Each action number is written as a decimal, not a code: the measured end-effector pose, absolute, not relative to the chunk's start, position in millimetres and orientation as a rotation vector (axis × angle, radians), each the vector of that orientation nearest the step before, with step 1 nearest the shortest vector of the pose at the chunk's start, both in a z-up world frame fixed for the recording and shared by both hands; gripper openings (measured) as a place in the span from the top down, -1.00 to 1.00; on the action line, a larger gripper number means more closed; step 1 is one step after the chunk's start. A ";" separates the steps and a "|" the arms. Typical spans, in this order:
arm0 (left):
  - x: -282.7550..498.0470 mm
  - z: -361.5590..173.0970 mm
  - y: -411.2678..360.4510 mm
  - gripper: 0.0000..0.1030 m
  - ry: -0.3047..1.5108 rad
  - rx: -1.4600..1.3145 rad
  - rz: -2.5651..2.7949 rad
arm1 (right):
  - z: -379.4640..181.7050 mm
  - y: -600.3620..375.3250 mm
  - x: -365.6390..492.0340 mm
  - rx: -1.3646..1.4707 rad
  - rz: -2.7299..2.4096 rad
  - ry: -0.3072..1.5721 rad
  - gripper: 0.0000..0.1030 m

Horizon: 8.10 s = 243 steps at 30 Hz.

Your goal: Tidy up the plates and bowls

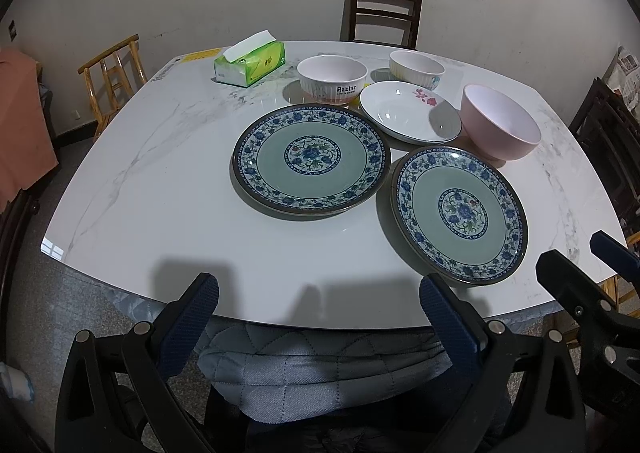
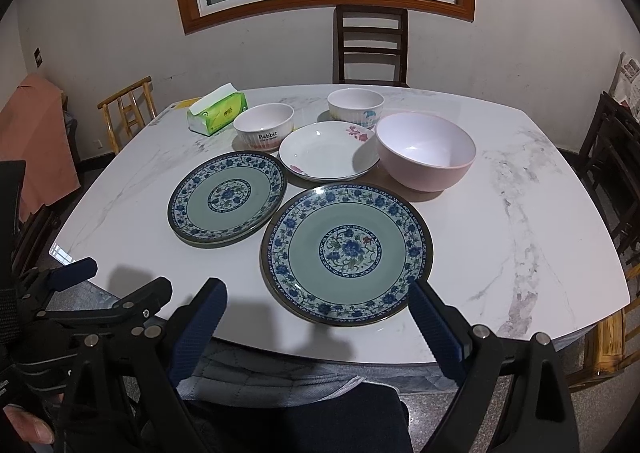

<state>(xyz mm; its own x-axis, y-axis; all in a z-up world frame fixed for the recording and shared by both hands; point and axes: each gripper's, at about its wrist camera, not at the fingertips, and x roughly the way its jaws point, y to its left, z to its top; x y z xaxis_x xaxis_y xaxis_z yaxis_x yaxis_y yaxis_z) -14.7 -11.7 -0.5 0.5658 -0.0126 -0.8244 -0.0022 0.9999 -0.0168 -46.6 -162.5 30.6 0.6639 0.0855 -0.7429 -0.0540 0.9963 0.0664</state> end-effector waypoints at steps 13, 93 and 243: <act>-15.1 -0.9 -11.8 -0.94 0.971 -0.016 -0.004 | 30.1 -161.1 -46.8 0.041 0.079 0.841 -0.84; 175.1 -99.0 143.4 0.57 1.222 -0.504 -0.161 | -90.7 -129.8 228.3 0.210 0.512 1.247 0.68; 128.2 -105.7 -21.6 0.79 1.298 -0.398 -0.475 | -102.1 -314.5 93.6 0.479 0.281 1.151 0.72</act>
